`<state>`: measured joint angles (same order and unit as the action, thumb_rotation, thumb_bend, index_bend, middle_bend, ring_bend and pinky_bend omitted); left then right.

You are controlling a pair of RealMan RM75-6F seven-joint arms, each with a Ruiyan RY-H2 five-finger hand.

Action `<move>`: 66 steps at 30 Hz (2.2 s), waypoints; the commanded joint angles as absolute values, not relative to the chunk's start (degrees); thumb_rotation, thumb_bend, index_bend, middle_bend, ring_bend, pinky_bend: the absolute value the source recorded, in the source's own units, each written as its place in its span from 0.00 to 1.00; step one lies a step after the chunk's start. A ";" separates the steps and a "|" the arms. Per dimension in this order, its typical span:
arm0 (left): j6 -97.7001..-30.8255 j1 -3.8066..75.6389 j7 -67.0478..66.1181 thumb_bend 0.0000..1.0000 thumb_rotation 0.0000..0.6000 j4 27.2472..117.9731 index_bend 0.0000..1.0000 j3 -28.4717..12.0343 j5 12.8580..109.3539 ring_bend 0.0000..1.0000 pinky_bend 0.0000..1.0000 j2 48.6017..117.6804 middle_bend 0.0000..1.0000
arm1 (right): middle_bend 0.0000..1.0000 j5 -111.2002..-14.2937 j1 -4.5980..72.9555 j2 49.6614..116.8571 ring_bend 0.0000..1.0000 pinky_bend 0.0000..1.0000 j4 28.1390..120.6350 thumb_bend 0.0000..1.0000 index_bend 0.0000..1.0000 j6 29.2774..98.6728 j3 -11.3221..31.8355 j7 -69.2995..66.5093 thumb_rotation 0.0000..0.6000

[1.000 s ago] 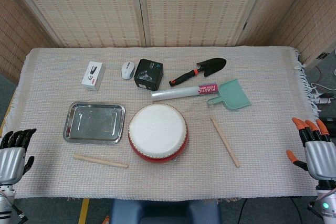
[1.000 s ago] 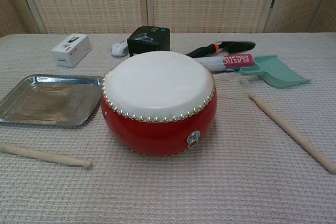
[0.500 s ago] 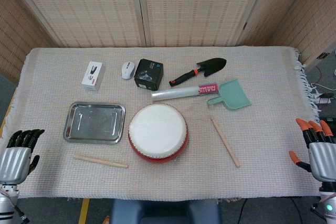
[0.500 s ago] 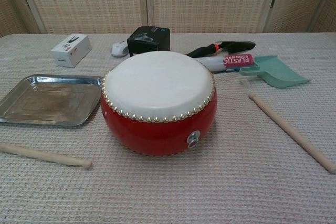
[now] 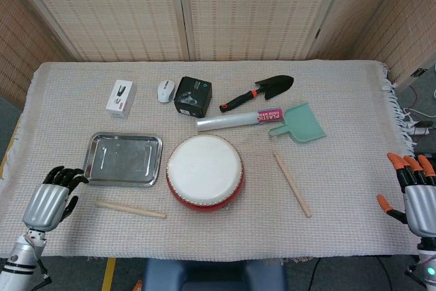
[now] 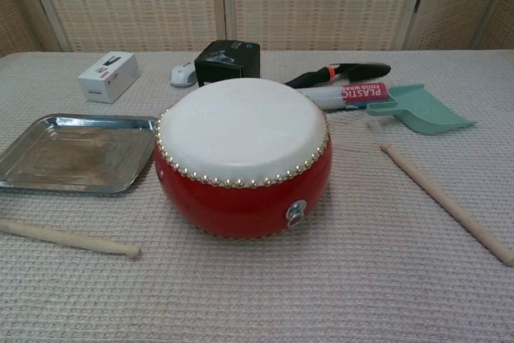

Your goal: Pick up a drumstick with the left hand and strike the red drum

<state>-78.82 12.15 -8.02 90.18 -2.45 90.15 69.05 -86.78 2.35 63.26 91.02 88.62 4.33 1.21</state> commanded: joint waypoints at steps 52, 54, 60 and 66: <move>-64.24 20.23 -19.20 0.31 1.00 83.04 0.52 0.61 81.52 0.04 0.01 90.12 0.19 | 0.13 -86.31 2.95 63.09 0.00 0.03 89.19 0.25 0.08 86.15 3.88 -3.35 1.00; -64.30 20.28 -19.13 0.31 1.00 82.98 0.52 0.62 81.47 0.04 0.01 90.26 0.19 | 0.13 -86.20 2.97 63.07 0.00 0.03 89.13 0.25 0.09 86.04 3.90 -3.55 1.00; -64.38 20.39 -18.63 0.33 1.00 83.20 0.55 0.66 81.39 0.04 0.01 90.27 0.20 | 0.13 -86.11 3.09 63.07 0.00 0.03 89.04 0.25 0.09 85.72 3.88 -3.73 1.00; -65.11 19.70 -9.90 0.34 1.00 85.81 0.59 0.31 81.53 0.06 0.04 89.45 0.23 | 0.13 -85.99 3.23 63.04 0.00 0.03 89.09 0.25 0.09 85.41 3.89 -3.78 1.00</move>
